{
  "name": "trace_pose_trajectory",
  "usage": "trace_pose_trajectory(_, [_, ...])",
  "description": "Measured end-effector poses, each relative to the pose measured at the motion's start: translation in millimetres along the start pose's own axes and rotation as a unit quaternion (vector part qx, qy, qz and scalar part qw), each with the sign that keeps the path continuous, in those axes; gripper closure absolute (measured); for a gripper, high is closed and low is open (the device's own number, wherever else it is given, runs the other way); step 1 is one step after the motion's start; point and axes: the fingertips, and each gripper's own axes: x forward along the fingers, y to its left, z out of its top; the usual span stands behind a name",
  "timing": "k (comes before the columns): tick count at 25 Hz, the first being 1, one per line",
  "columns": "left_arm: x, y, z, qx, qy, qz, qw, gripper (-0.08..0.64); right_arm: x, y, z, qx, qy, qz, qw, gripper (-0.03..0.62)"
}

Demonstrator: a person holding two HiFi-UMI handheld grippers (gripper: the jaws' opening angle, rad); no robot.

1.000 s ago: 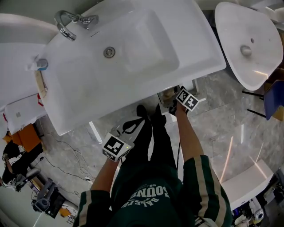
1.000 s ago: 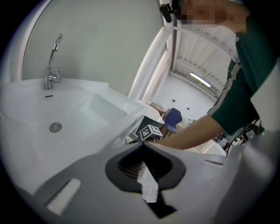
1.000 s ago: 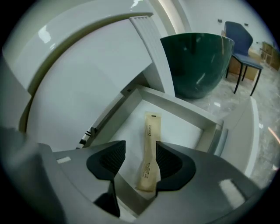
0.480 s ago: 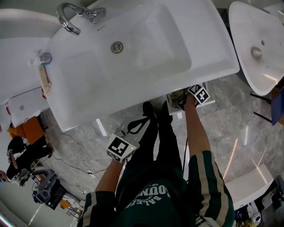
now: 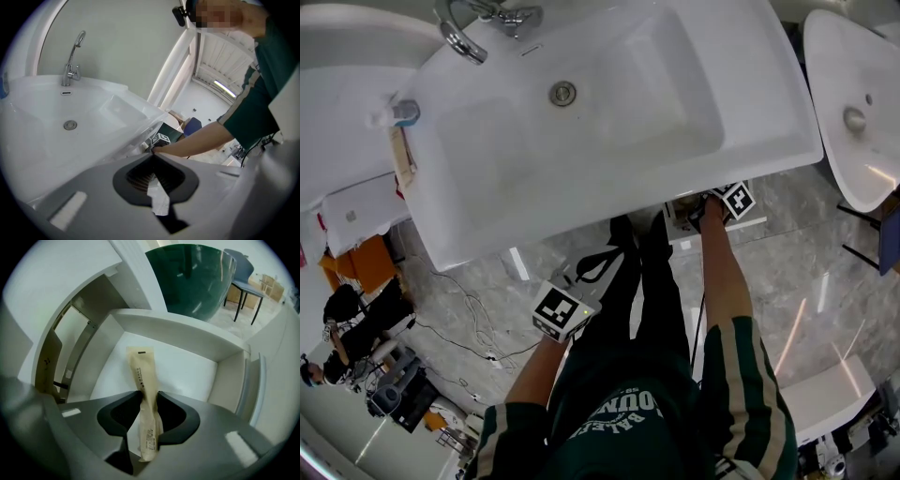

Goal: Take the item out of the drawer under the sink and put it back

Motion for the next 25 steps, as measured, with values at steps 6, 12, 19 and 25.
trace_pose_trajectory(6, [2,-2,5,0.001,-0.003,-0.007,1.0,0.509,-4,2,-2,0.02,0.016,0.022,0.999,0.553])
trace_pose_trajectory(12, [2,-7,9,0.002,-0.009,-0.012,0.9999,0.509,-19,7,-1,0.019,0.002,0.039,0.999,0.557])
trace_pose_trajectory(19, [-7,-10,12,0.009,-0.018,-0.007,0.9998,0.509,-46,13,8,0.021,-0.012,0.06,0.998,0.557])
trace_pose_trajectory(25, [-15,-18,28,0.015,-0.033,-0.008,0.9993,0.509,-78,14,12,0.021,-0.027,0.073,0.997,0.557])
